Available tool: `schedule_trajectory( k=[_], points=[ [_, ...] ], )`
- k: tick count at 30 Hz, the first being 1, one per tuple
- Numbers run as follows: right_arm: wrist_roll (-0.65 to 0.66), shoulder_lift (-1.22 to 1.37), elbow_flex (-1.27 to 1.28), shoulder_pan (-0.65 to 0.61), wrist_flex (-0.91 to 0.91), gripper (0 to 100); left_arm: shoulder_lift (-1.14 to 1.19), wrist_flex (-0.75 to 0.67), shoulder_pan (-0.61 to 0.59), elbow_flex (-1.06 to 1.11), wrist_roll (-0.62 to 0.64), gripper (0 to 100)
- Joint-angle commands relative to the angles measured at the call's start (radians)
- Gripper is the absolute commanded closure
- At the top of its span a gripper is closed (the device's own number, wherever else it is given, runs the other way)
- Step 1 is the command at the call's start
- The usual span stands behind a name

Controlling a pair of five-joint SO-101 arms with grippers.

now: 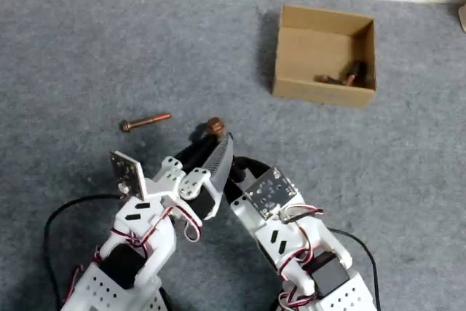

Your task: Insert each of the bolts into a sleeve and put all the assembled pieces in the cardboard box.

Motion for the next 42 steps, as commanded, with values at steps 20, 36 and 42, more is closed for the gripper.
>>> schedule_trajectory(
  k=[20, 36, 42],
  points=[
    [-0.005, -0.008, -0.070, 0.036, -0.005, 99.4, 0.004, 0.092, 0.085, 0.021, 0.000, 78],
    [-0.003, -0.008, -0.062, 0.035, -0.005, 99.4, 0.002, 0.109, -0.056, -0.028, 0.000, 72],
    [-0.003, -0.008, -0.062, 0.035, -0.005, 99.4, 0.002, 0.110, -0.104, -0.042, 0.000, 72]
  ],
)
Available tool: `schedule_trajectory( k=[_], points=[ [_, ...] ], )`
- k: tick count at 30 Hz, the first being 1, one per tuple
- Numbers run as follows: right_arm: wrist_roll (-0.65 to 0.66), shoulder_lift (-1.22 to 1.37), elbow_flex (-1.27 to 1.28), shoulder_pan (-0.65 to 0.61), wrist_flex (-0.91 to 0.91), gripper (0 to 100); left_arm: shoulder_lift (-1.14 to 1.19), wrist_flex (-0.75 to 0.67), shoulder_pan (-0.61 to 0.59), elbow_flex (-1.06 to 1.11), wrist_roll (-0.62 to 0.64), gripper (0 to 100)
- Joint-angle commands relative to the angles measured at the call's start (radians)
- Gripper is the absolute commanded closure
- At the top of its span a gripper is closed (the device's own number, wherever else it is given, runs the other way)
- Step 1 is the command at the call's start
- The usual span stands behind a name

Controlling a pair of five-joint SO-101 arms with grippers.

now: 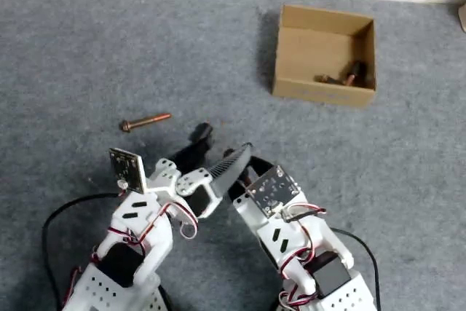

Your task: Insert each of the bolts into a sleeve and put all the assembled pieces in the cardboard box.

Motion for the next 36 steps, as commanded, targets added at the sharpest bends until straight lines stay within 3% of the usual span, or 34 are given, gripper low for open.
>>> schedule_trajectory(
  k=[1, 8, 10, 13, 21, 28, 32, 36],
  points=[
    [-0.005, -0.008, -0.047, 0.008, -0.005, 99.4, 0.002, -0.006, -0.018, -0.035, 0.005, 72],
    [-0.002, -0.008, -0.047, 0.010, -0.005, 99.4, -0.005, -0.002, -0.025, -0.038, 0.009, 73],
    [0.032, -0.008, -0.045, 0.010, -0.005, 99.4, -0.005, -0.002, -0.025, -0.039, 0.009, 80],
    [0.049, -0.008, -0.044, 0.013, -0.005, 99.4, -0.005, -0.008, -0.024, -0.039, 0.005, 99],
    [0.044, -0.008, -0.018, 0.091, -0.010, 99.4, -0.007, 0.000, -0.028, -0.061, 0.005, 99],
    [0.044, -0.007, 0.018, 0.091, -0.036, 99.4, 0.004, -0.009, -0.176, -0.044, 0.008, 99],
    [0.021, 0.002, 0.108, 0.101, -0.130, 99.4, 0.008, -0.135, -0.177, 0.028, 0.005, 99],
    [0.003, 0.002, 0.131, 0.177, -0.134, 99.4, 0.091, -0.167, -0.183, 0.024, -0.074, 99]
  ],
)
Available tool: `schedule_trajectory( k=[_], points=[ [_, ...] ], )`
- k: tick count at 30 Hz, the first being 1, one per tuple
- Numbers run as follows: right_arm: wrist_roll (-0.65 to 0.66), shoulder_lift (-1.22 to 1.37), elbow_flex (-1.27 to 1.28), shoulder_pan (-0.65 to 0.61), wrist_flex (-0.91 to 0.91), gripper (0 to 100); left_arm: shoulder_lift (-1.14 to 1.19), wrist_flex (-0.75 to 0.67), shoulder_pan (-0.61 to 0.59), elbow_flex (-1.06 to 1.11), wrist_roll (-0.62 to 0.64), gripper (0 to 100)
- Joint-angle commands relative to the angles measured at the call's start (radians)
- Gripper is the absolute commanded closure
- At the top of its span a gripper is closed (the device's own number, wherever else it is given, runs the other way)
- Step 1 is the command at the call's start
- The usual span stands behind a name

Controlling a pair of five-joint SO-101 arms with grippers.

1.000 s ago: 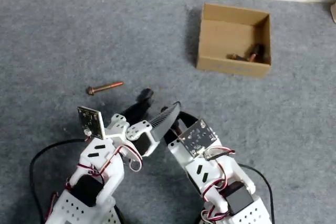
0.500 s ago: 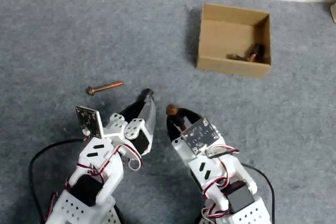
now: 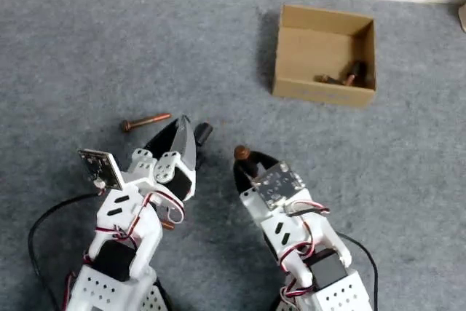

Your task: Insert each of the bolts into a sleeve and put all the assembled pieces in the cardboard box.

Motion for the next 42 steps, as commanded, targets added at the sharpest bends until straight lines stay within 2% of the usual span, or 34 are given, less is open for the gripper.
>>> schedule_trajectory(
  k=[1, 5, 9, 15, 21, 24, 32, 39, 40, 42],
  points=[
    [-0.017, -0.001, 0.013, 0.094, -0.048, 99.4, 0.085, -0.080, -0.016, 0.019, -0.048, 99],
    [-0.015, 0.021, -0.085, 0.170, -0.039, 99.4, 0.257, -0.130, -0.016, -0.025, -0.051, 99],
    [-0.011, 0.217, -0.311, 0.262, -0.033, 99.4, 0.467, -0.048, -0.070, -0.166, -0.046, 99],
    [-0.011, 0.854, -0.831, 0.358, -0.038, 99.4, 0.780, 0.169, -0.174, -0.426, -0.051, 99],
    [-0.011, 1.621, -1.465, 0.466, -0.031, 99.4, 0.986, 0.195, -0.177, -0.541, -0.052, 99],
    [-0.011, 1.974, -1.782, 0.521, 0.027, 99.4, 1.024, 0.195, -0.177, -0.562, -0.052, 99],
    [-0.011, 2.750, -2.727, 0.613, 0.371, 99.4, 1.027, 0.195, -0.156, -0.564, -0.052, 99],
    [-0.011, 3.160, -3.424, 0.616, 0.602, 99.3, 1.027, 0.195, -0.154, -0.564, -0.052, 99],
    [-0.011, 3.180, -3.485, 0.613, 0.608, 99.2, 1.027, 0.195, -0.154, -0.564, -0.052, 99],
    [-0.011, 3.181, -3.455, 0.610, 0.619, 99.1, 1.029, 0.193, -0.154, -0.562, -0.052, 99]
  ],
)
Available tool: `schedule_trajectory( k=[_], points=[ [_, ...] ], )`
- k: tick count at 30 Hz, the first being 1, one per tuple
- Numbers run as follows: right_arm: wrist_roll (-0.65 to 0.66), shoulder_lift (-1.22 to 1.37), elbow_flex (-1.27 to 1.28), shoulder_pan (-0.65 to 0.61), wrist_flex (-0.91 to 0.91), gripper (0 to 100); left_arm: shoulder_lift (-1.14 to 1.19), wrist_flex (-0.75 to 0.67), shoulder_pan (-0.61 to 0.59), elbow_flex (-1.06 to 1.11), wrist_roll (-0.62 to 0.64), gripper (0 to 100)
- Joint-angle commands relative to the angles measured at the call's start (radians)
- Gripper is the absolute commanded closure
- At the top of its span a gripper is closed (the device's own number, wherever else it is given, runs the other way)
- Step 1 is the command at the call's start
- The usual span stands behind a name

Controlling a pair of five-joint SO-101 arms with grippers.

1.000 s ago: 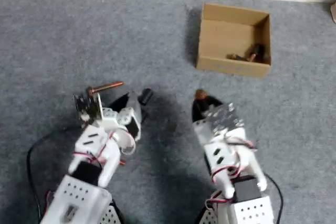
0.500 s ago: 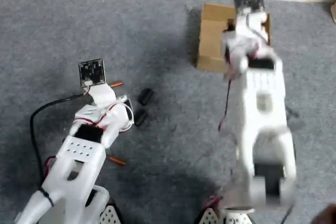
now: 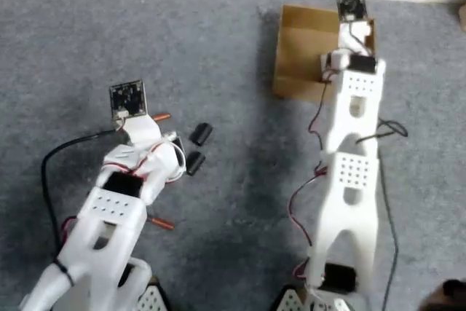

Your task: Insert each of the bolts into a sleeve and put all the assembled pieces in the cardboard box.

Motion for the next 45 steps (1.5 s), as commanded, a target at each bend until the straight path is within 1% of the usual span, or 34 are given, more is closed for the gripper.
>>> schedule_trajectory(
  k=[1, 3, 8, 10, 17, 23, 25, 28, 33, 36, 39, 41, 45],
  points=[
    [-0.003, 0.007, -0.216, -0.002, 0.039, 98.7, 0.004, 0.003, 0.010, -0.053, -0.009, 99],
    [-0.003, -0.002, -0.194, -0.002, 0.067, 94.1, 0.007, 0.003, 0.010, -0.053, -0.009, 99],
    [-0.003, -0.045, -0.194, -0.007, 0.143, 74.1, 0.007, 0.003, 0.010, -0.053, -0.009, 99],
    [-0.003, -0.074, -0.194, -0.005, 0.182, 69.7, 0.007, 0.003, 0.010, -0.053, -0.009, 99],
    [-0.008, -0.239, -0.194, -0.035, 0.361, 69.4, 0.007, 0.003, 0.008, -0.053, -0.009, 99],
    [-0.008, -0.441, -0.194, -0.156, 0.567, 69.4, 0.007, 0.003, 0.005, -0.053, -0.009, 99],
    [-0.009, -0.522, -0.193, -0.188, 0.570, 69.4, 0.007, 0.003, 0.004, -0.053, -0.009, 99],
    [-0.017, -0.656, -0.186, -0.199, 0.570, 69.4, 0.007, 0.003, 0.001, -0.053, -0.009, 99],
    [-0.126, -0.937, -0.160, -0.200, 0.570, 69.4, 0.007, 0.003, -0.001, -0.051, -0.009, 99],
    [-0.141, -1.135, -0.048, -0.217, 0.570, 69.4, 0.002, 0.003, -0.004, -0.051, -0.009, 99],
    [-0.141, -1.349, 0.170, -0.282, 0.570, 69.4, 0.001, 0.003, -0.059, -0.056, -0.009, 99],
    [-0.140, -1.497, 0.372, -0.343, 0.568, 69.4, 0.001, 0.006, -0.114, -0.077, -0.006, 99],
    [-0.135, -1.756, 0.871, -0.503, 0.562, 69.4, 0.001, 0.009, -0.219, -0.113, -0.005, 99]
  ],
)
